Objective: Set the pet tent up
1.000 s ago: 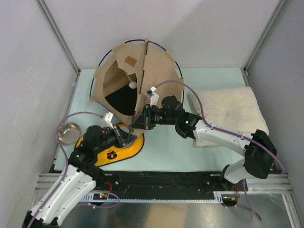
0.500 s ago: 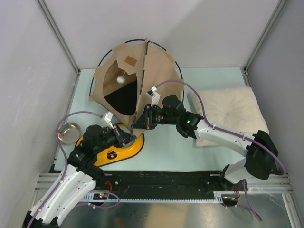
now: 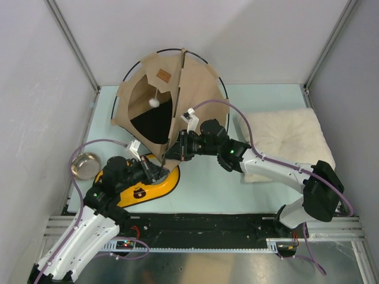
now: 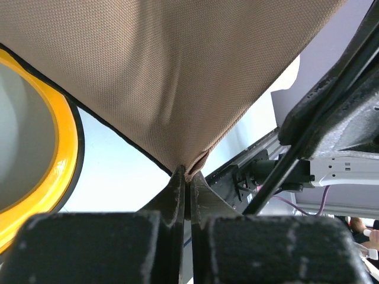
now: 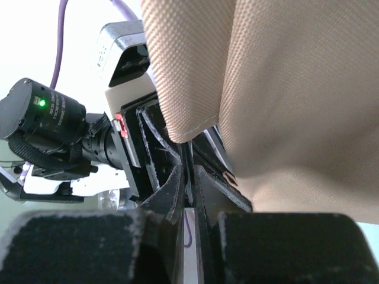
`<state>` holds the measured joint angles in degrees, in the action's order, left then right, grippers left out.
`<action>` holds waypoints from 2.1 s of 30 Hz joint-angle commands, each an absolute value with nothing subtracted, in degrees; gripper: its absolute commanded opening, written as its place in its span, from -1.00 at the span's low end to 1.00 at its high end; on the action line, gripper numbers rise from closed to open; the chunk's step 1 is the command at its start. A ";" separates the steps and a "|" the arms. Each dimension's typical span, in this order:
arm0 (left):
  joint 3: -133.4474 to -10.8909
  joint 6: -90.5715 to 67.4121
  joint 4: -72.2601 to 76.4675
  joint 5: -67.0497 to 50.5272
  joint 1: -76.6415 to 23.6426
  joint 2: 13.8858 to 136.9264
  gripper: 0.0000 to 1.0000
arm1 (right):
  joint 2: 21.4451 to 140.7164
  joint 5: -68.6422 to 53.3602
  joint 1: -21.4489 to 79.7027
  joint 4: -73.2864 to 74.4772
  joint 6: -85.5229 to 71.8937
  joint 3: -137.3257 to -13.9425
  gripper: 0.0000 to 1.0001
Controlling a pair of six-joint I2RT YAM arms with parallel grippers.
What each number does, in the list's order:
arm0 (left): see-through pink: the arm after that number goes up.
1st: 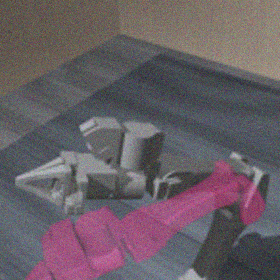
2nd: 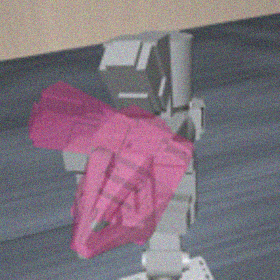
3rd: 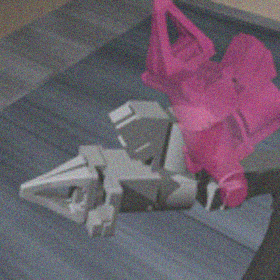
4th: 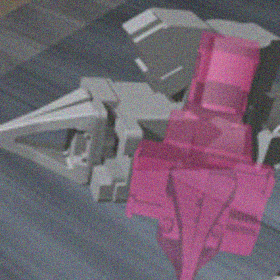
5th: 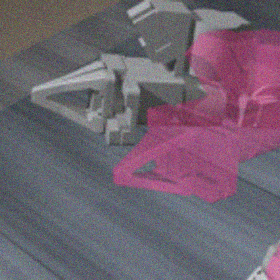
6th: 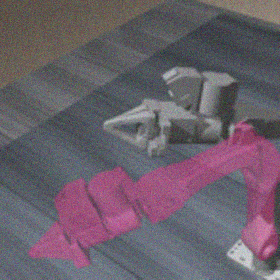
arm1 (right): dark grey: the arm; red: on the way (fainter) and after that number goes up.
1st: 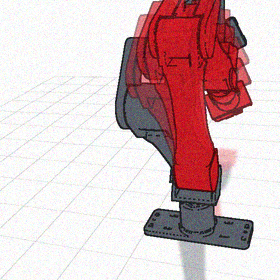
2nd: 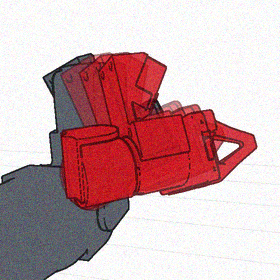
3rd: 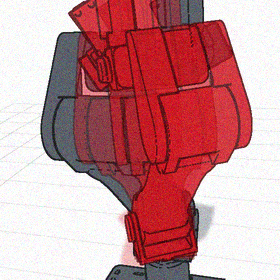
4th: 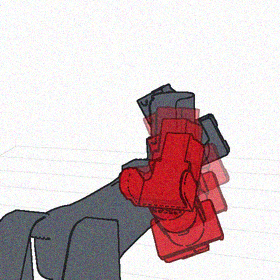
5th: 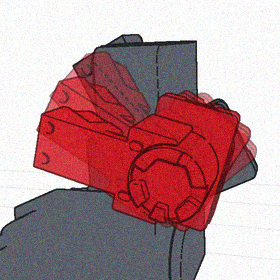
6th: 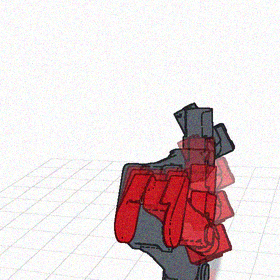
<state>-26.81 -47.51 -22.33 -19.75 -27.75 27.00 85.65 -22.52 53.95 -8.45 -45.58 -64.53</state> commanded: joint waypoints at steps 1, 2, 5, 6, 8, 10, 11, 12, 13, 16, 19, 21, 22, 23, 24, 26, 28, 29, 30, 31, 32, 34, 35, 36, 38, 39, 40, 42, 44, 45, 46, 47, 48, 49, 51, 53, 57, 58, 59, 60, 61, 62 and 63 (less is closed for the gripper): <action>-25.79 -46.90 -31.64 -26.72 -29.33 27.46 -1.00 | 86.69 -11.07 52.47 -14.65 -46.65 -68.78 -1.00; -25.72 -46.87 -31.69 -26.54 -29.30 27.53 -1.00 | 86.85 -10.72 52.56 -14.58 -47.01 -68.80 -1.00; -25.34 -46.85 -31.70 -26.24 -29.34 27.45 -0.99 | 87.06 -10.52 52.45 -14.95 -48.92 -68.82 -1.00; -25.15 -46.85 -31.67 -26.13 -29.35 27.43 -1.00 | 86.99 -10.45 52.42 -15.12 -49.38 -68.91 -1.00; -24.90 -47.02 -31.69 -25.85 -29.31 27.42 -1.00 | 86.90 -10.15 52.57 -14.88 -49.50 -69.24 -1.00; -25.01 -47.20 -31.65 -25.47 -29.28 27.42 -1.00 | 87.00 -9.85 52.93 -14.13 -48.76 -69.58 -1.00; -25.16 -47.33 -31.65 -25.21 -29.32 27.47 -1.00 | 87.01 -9.76 53.14 -13.70 -48.24 -69.60 -1.00; -25.46 -47.44 -31.64 -25.09 -29.34 27.62 -0.99 | 87.23 -9.93 53.55 -12.96 -47.37 -69.65 -1.00; -25.82 -47.49 -31.64 -24.89 -29.30 27.78 -1.00 | 87.34 -10.06 54.20 -12.28 -46.54 -69.63 -1.00; -26.65 -47.73 -31.72 -24.39 -29.27 28.37 -1.00 | 87.28 -8.97 56.25 -9.99 -42.58 -68.99 -1.00; -26.98 -48.08 -31.65 -23.74 -29.27 28.62 -1.00 | 86.87 -7.59 58.39 -8.23 -39.52 -68.11 -1.00; -27.09 -48.36 -31.58 -23.29 -29.27 28.62 -1.00 | 86.51 -7.13 59.60 -7.70 -38.34 -67.32 -1.00; -27.13 -48.44 -31.61 -23.07 -29.27 28.59 -1.00 | 86.32 -6.99 59.95 -7.54 -38.02 -67.02 -1.00; -27.19 -48.52 -31.58 -22.96 -29.27 28.58 -1.00 | 86.18 -6.84 60.34 -7.29 -37.86 -66.77 -0.98; -27.22 -48.61 -31.61 -22.82 -29.27 28.57 -1.00 | 86.11 -6.76 60.62 -6.90 -37.74 -66.65 -0.94; -27.24 -48.80 -31.57 -22.62 -29.25 28.52 -1.00 | 85.82 -6.48 60.97 -5.94 -37.67 -66.59 -0.72; -27.27 -49.03 -31.60 -22.31 -29.28 28.31 -1.00 | 85.31 -5.90 61.32 -4.69 -37.56 -66.61 -0.46; -27.26 -49.08 -31.62 -22.14 -29.28 28.22 -1.00 | 85.11 -5.63 61.51 -4.02 -37.59 -66.57 -0.35; -27.25 -49.15 -31.63 -21.93 -29.23 28.13 -0.99 | 84.96 -5.45 61.56 -3.63 -37.65 -66.55 -0.29; -27.25 -49.23 -31.64 -21.77 -29.25 28.04 -0.99 | 84.97 -5.45 61.63 -3.09 -37.98 -66.59 -0.24; -27.29 -49.27 -31.64 -21.57 -29.26 28.08 -0.99 | 84.98 -5.45 61.71 -2.60 -38.20 -66.56 -0.20; -27.39 -49.23 -31.60 -21.34 -29.27 28.25 -1.00 | 85.14 -5.54 62.14 -1.73 -38.38 -66.54 -0.10; -27.49 -49.09 -31.62 -21.31 -29.27 28.36 -0.99 | 85.15 -5.45 62.45 -1.61 -38.30 -66.45 -0.07; -27.59 -48.89 -31.63 -21.29 -29.27 28.46 -1.00 | 85.03 -5.36 62.91 -1.68 -38.27 -66.18 -0.04; -27.73 -48.65 -31.59 -21.21 -29.27 28.78 -1.00 | 84.82 -5.30 63.72 -2.18 -38.07 -65.57 -0.02; -27.79 -48.54 -31.62 -21.06 -29.27 28.94 -1.00 | 84.64 -5.15 64.11 -2.32 -37.89 -65.26 -0.03; -27.83 -48.48 -31.58 -20.95 -29.27 29.06 -1.00 | 84.47 -5.13 64.62 -2.52 -37.80 -64.93 -0.05; -27.92 -48.33 -31.54 -20.71 -29.27 29.19 -1.00 | 84.05 -4.93 65.62 -3.51 -37.60 -63.93 -0.12; -27.85 -48.34 -31.55 -20.54 -29.27 29.16 -0.99 | 83.81 -4.66 66.52 -4.48 -37.63 -63.05 -0.19; -27.86 -48.38 -31.59 -20.51 -29.27 29.08 -0.99 | 83.92 -4.57 66.84 -4.92 -37.58 -62.90 -0.21; -27.77 -48.49 -31.57 -20.49 -29.27 29.00 -0.99 | 84.01 -4.48 67.21 -5.27 -37.60 -62.78 -0.25; -27.68 -48.59 -31.61 -20.44 -29.22 28.91 -1.00 | 84.24 -4.44 67.40 -5.67 -37.56 -62.72 -0.28; -27.55 -48.69 -31.62 -20.42 -29.25 28.74 -1.00 | 84.48 -4.42 67.54 -5.95 -37.59 -62.74 -0.33; -27.49 -48.73 -31.63 -20.36 -29.26 28.61 -1.00 | 84.56 -4.36 67.65 -6.05 -37.60 -62.75 -0.39; -27.20 -48.88 -31.64 -20.32 -29.26 28.18 -1.00 | 84.58 -4.10 67.74 -6.06 -37.55 -62.75 -0.53; -26.71 -49.13 -31.57 -20.20 -29.27 27.72 -1.00 | 84.53 -3.79 67.67 -6.22 -37.47 -62.75 -0.57; -25.89 -49.38 -31.63 -20.00 -29.28 27.16 -0.99 | 84.63 -3.71 67.44 -7.47 -37.55 -62.74 -0.54; -25.78 -49.39 -31.59 -19.98 -29.32 27.16 -0.99 | 84.72 -3.79 67.38 -7.82 -37.59 -62.75 -0.51; -25.68 -49.30 -31.61 -19.92 -29.29 27.20 -0.99 | 84.81 -3.74 67.27 -8.09 -37.60 -62.71 -0.48; -25.67 -49.30 -31.58 -19.89 -29.28 27.27 -1.00 | 84.94 -3.63 67.12 -8.26 -37.65 -62.69 -0.45; -25.67 -49.31 -31.61 -19.88 -29.27 27.30 -1.00 | 85.01 -3.48 67.05 -8.35 -37.68 -62.72 -0.40; -25.67 -49.26 -31.58 -19.96 -29.27 27.41 -1.00 | 85.13 -3.46 66.92 -8.53 -37.65 -62.74 -0.38; -25.71 -49.24 -31.61 -20.00 -29.27 27.46 -1.00 | 85.19 -3.49 66.77 -8.70 -37.63 -62.75 -0.36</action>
